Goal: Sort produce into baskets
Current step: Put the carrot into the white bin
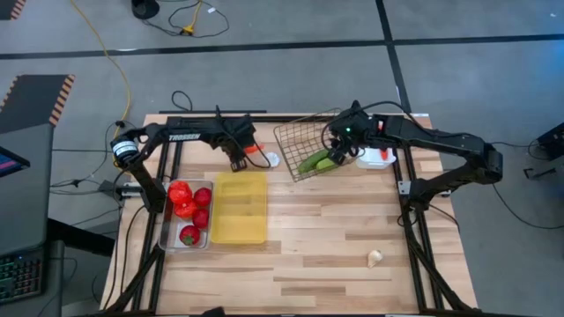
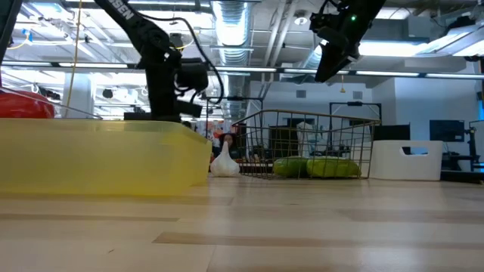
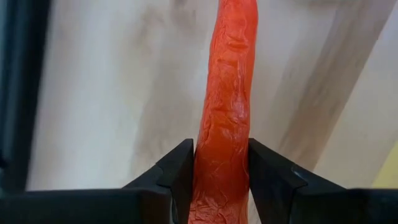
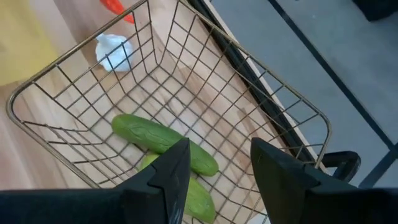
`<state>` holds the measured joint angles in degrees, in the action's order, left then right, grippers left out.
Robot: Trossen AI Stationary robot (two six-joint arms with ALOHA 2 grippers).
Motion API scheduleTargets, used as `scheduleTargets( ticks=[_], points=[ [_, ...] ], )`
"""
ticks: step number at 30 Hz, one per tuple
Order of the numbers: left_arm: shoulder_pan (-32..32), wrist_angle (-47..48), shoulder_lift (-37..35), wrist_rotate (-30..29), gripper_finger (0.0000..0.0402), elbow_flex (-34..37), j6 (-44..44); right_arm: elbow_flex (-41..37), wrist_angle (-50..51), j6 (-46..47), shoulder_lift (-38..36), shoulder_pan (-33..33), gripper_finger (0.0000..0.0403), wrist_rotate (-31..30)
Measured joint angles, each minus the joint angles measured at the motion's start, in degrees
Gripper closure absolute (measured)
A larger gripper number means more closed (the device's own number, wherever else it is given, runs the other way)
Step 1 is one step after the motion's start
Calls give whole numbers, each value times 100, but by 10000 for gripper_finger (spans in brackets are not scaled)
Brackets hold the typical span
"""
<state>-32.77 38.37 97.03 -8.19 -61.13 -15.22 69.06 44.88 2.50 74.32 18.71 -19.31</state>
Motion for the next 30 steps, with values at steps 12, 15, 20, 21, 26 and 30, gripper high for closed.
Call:
scheduleTargets(
  ticks=[12,15,20,21,26,30],
  points=[
    [302,776,0,814,281,-1683,157,0,-245,-657,2,-176,208,558],
    [460,909,0,818,281,-2121,155,0,-370,-922,2,-243,208,571],
    [743,1125,-1,748,281,-2649,154,0,-589,-1382,2,-340,208,574],
    [793,1122,-7,651,281,-2715,153,0,-621,-1440,2,-340,208,575],
    [941,1220,-11,206,281,-2869,151,0,-698,-1458,2,-336,208,575],
    [1005,1244,-13,166,281,-2873,160,0,-697,-1458,2,-338,208,577]
  ],
)
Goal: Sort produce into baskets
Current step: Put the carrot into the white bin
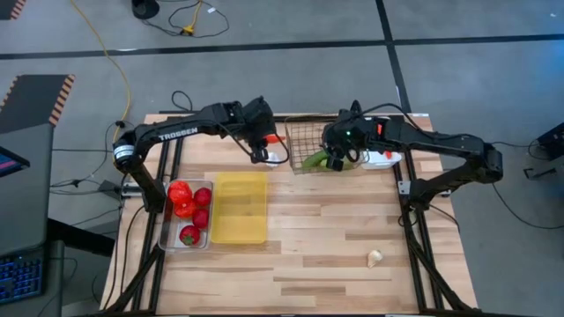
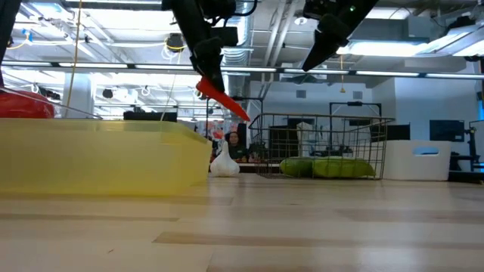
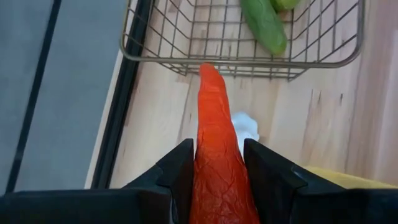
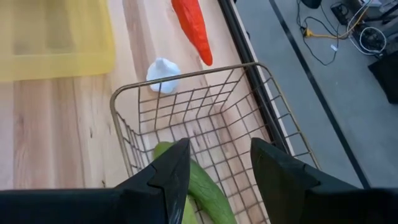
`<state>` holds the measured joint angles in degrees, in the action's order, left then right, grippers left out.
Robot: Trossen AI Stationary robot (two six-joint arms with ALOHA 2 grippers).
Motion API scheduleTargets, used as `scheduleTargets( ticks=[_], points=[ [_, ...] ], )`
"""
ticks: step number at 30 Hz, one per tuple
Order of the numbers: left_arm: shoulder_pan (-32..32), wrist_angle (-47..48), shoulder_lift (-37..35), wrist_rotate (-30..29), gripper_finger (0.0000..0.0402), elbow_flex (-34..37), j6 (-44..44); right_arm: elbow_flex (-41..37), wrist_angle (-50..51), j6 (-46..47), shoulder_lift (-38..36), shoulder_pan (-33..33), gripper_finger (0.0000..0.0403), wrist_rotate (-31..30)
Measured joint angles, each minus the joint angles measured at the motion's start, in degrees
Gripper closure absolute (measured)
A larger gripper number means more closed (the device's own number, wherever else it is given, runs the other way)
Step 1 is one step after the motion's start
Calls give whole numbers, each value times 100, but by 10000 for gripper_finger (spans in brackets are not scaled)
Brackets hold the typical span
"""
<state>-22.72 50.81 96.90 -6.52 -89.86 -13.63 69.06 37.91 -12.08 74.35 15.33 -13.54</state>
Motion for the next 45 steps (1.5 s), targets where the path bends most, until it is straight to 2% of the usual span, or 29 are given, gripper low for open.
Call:
scheduleTargets(
  ticks=[5,11,15,22,26,45],
  points=[
    [68,108,0,0,281,0,87,0,-2,0,0,0,208,20],
    [215,757,2,-17,281,-253,379,0,-10,0,0,2,208,22],
    [368,759,7,251,281,-413,474,0,-105,-35,0,2,208,215],
    [601,-105,7,708,281,-437,445,0,-443,-343,0,-29,208,1245],
    [704,-550,7,914,281,-437,440,0,-593,-343,0,-123,208,1244],
    [1157,-1841,7,887,281,-433,574,0,-710,-341,-4,-299,208,1235]
  ],
)
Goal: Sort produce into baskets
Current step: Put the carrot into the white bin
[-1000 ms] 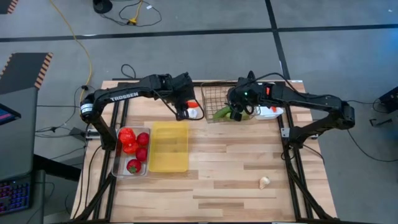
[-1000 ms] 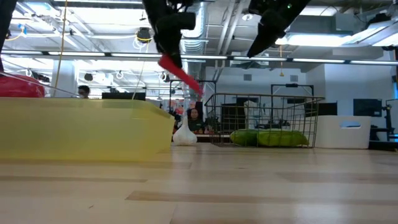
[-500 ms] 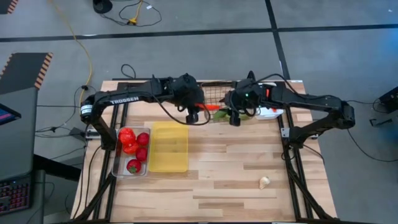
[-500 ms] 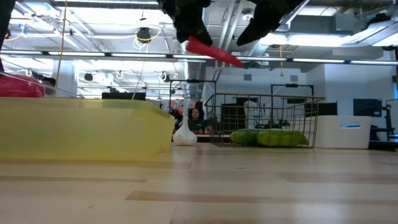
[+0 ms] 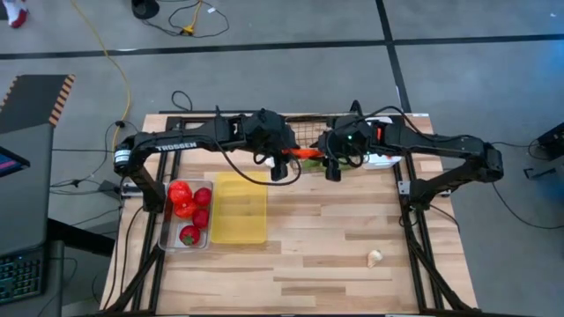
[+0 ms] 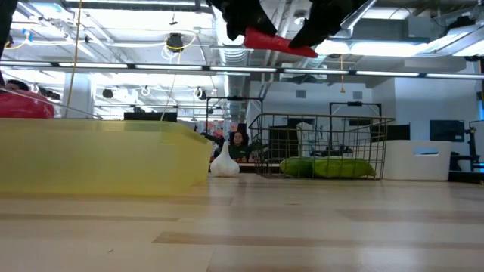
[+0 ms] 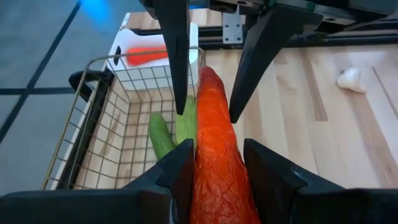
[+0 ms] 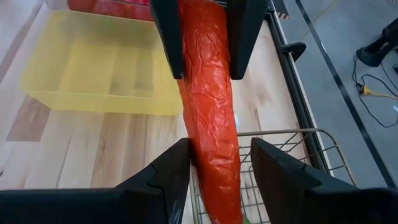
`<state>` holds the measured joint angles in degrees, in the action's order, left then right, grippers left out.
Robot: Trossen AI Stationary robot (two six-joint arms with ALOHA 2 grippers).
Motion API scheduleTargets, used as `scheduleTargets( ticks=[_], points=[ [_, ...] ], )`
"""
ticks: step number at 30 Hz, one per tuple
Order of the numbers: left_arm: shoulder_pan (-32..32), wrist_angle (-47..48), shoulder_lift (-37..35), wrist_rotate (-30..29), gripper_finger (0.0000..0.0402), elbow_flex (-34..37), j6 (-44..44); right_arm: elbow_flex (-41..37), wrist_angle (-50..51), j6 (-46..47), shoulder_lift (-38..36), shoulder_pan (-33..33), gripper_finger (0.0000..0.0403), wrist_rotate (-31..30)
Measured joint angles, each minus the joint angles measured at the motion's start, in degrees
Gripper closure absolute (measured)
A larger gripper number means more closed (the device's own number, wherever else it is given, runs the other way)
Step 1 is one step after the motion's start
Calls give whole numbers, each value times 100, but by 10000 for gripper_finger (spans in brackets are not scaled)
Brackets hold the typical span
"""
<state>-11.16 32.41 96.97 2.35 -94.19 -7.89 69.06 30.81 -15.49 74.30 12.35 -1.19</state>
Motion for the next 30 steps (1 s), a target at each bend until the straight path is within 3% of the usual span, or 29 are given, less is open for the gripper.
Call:
scheduleTargets(
  ticks=[4,13,30],
  points=[
    [-3,-8,0,-29,281,0,-87,0,0,0,0,1,223,-2],
    [-2,-22,0,-76,281,2,-307,0,5,0,0,1,304,-2],
    [33,-31,0,-528,274,2,-603,0,-15,0,2,8,303,-28]
  ],
)
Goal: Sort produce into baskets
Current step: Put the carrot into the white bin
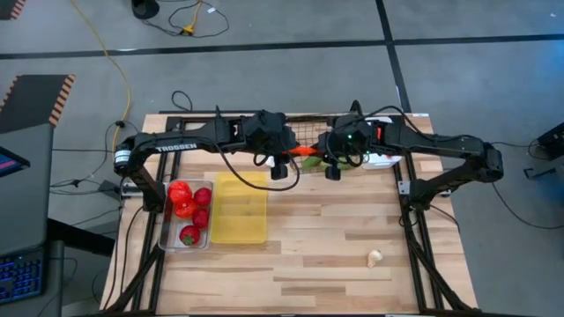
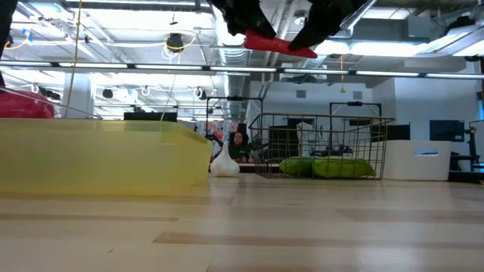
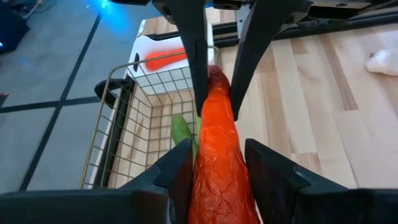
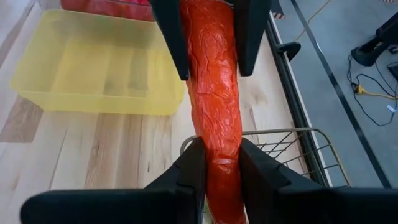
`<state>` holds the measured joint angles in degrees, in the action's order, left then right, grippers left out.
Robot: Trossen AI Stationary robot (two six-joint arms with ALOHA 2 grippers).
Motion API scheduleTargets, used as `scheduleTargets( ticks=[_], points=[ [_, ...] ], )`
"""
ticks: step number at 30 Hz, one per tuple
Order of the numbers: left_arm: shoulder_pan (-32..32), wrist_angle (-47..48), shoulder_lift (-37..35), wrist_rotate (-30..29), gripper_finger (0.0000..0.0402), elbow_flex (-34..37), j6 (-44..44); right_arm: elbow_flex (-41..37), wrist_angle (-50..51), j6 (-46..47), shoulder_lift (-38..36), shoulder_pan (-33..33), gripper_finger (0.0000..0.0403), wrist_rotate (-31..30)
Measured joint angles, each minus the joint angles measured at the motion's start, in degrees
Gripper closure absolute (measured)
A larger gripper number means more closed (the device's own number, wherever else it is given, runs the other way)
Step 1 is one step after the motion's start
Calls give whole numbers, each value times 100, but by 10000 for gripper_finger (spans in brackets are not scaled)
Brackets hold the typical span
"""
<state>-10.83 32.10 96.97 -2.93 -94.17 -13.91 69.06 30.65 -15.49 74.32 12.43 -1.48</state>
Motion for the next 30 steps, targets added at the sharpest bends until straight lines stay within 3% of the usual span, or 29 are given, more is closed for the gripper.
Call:
scheduleTargets(
  ticks=[7,14,23,30],
  points=[
    [-4,7,0,-126,217,0,4,0,41,15,0,-1,303,-2],
    [-13,47,0,-717,180,0,-156,0,470,13,-7,189,304,-67],
    [-20,53,0,-873,178,0,-192,-2,1354,149,-13,797,304,-1610],
    [-26,64,0,-873,178,1,-186,-2,2477,856,-13,1648,304,-2277]
  ],
)
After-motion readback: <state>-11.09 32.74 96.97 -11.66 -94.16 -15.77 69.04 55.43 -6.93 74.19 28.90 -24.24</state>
